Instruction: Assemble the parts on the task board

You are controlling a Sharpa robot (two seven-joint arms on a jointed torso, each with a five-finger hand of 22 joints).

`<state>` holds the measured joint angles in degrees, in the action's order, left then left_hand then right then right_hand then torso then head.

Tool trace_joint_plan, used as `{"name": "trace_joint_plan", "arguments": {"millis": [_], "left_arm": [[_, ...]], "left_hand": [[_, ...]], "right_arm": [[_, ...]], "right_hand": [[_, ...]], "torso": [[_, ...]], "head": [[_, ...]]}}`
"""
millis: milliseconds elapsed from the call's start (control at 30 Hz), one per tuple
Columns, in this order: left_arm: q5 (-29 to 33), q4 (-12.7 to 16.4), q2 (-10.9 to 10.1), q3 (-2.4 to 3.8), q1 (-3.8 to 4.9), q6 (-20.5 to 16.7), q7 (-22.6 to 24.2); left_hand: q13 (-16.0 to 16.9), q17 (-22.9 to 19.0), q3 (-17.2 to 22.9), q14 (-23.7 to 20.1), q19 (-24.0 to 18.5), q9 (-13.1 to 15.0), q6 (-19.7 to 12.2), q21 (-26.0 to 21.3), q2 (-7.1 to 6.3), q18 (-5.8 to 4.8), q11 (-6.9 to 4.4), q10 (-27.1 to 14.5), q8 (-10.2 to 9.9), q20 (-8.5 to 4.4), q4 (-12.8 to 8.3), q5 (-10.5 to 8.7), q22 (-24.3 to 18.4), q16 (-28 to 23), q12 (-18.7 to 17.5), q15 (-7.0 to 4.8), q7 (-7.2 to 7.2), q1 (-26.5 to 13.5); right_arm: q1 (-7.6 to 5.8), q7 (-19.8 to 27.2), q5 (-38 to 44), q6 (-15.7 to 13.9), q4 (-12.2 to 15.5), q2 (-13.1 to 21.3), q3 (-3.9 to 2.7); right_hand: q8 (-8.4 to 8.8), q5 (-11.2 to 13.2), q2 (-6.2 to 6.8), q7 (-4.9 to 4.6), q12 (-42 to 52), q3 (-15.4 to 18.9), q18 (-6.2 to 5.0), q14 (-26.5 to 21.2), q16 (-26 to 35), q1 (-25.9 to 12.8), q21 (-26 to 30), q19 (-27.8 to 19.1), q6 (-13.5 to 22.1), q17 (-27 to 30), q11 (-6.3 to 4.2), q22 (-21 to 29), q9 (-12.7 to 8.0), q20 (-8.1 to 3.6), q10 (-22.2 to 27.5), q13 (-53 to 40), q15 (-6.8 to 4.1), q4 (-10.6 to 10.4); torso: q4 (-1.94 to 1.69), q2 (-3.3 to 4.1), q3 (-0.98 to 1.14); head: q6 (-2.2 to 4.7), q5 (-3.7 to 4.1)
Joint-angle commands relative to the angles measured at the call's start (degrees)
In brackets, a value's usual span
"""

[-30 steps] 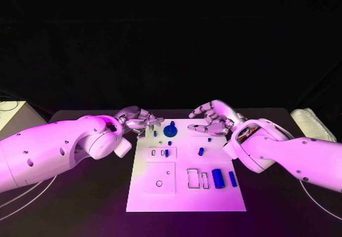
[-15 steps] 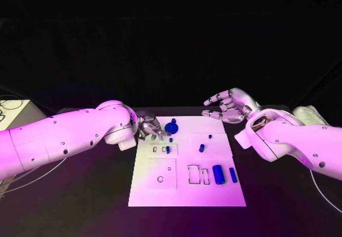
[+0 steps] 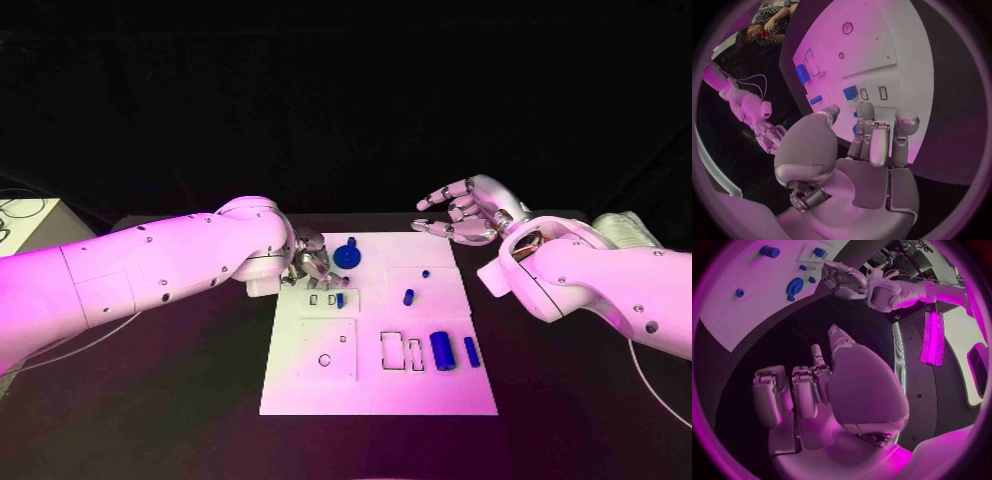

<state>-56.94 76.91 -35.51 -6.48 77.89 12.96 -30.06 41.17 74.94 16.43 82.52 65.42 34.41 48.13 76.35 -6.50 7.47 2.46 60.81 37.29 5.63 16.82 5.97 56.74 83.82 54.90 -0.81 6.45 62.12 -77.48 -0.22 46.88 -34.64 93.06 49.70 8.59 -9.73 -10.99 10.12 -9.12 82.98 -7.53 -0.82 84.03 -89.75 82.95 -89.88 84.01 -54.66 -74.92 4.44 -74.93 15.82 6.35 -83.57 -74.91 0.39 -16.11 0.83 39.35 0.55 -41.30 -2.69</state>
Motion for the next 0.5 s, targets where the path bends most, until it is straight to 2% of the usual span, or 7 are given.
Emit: {"name": "trace_joint_plan", "arguments": {"millis": [33,500], "left_arm": [[-1.2,-0.6,0.7,-0.15,0.19,4.4,-1.0],[0.0,-2.4,2.7,-0.56,0.22,5.1,-1.0]], "left_hand": [[-0.2,0.4,-0.4,-0.3,-0.3,0.1,-0.5,0.1,0.0,-0.59,0.07,-0.6,0.3,0.15,0.1,-0.19,-0.2,-0.1,0.0,0.2,0.02,-0.7],[0.0,0.8,-0.6,-0.2,-0.2,0.5,-0.8,0.2,0.36,-0.64,0.12,-0.8,0.3,0.19,0.1,-0.17,0.0,0.1,0.2,0.24,0.06,-1.0]], "right_arm": [[-0.03,-0.5,0.0,0.9,-0.1,-0.1,-0.03],[-0.03,-0.9,0.0,1.2,-0.5,-0.5,-0.03]], "right_hand": [[-0.22,0.1,0.39,0.1,-0.3,-0.1,0.82,5.9,-0.1,0.0,-0.1,6.0,0.4,-14.8,-0.15,-15.1,0.0,-0.24,0.4,-8.3,-0.27,-0.1],[-0.23,0.1,0.37,0.09,-0.3,-0.1,0.82,5.9,-0.1,-0.2,-0.1,6.0,0.5,-14.7,-0.14,-15.1,0.0,-0.24,0.4,-8.2,-0.26,-0.2]], "torso": [[-0.02,0.07,-0.07],[0.02,0.22,-0.08]], "head": [[-0.08,0.07],[-0.24,0.15]]}}
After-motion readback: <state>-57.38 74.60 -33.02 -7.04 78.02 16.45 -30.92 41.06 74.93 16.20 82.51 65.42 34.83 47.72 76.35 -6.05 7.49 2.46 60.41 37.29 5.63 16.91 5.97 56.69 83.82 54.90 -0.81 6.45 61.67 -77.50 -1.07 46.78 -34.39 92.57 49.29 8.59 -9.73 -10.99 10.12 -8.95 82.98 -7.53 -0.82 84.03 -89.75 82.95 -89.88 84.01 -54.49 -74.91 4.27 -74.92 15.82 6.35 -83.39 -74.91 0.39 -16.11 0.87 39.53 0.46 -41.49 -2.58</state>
